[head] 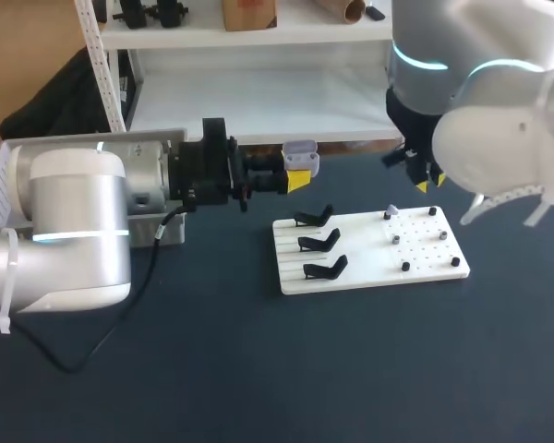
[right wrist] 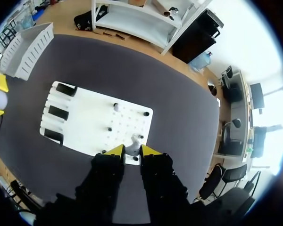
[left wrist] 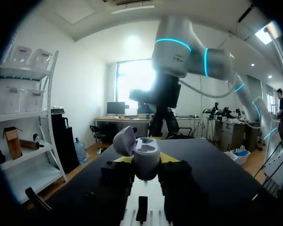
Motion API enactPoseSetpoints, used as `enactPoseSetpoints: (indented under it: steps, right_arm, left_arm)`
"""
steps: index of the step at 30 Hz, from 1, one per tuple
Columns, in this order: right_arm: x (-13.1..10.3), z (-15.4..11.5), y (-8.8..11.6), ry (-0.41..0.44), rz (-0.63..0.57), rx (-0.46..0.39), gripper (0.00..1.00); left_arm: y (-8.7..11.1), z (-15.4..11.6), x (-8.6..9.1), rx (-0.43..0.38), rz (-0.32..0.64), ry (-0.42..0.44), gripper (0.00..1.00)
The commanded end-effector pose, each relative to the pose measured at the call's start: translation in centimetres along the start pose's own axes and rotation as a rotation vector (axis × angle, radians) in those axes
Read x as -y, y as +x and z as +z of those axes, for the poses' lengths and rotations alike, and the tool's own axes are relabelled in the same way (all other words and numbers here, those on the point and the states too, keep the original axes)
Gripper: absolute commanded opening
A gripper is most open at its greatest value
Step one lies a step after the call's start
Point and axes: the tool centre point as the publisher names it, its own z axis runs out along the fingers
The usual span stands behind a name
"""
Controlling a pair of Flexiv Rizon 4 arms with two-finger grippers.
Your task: Pick up each earbud case from the left stands, insert the matching earbuds, close the lid, and place the case in the box.
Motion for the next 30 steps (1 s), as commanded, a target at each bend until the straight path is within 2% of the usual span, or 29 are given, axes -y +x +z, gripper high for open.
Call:
enactPoseSetpoints:
  steps: [1, 7, 26, 30]
  right_arm:
    - [-1.1, -3.7, 2.8, 0.002, -0.021, 0.041, 0.00]
    - [-2.1, -6.4, 4.2, 0.003, -0.050, 0.063, 0.00]
    - [-2.1, -6.4, 4.2, 0.003, -0.050, 0.063, 0.00]
    - [-3.9, -8.1, 3.5, 0.000, 0.121, 0.017, 0.00]
  left_arm:
    - [0.1, 0.0, 0.1, 0.004, 0.002, -0.004, 0.00]
    - [0.1, 0.0, 0.1, 0.004, 0.002, -0.004, 0.00]
    - [0.1, 0.0, 0.1, 0.004, 0.002, -0.004, 0.00]
    - [0.1, 0.0, 0.1, 0.004, 0.002, -0.004, 0.00]
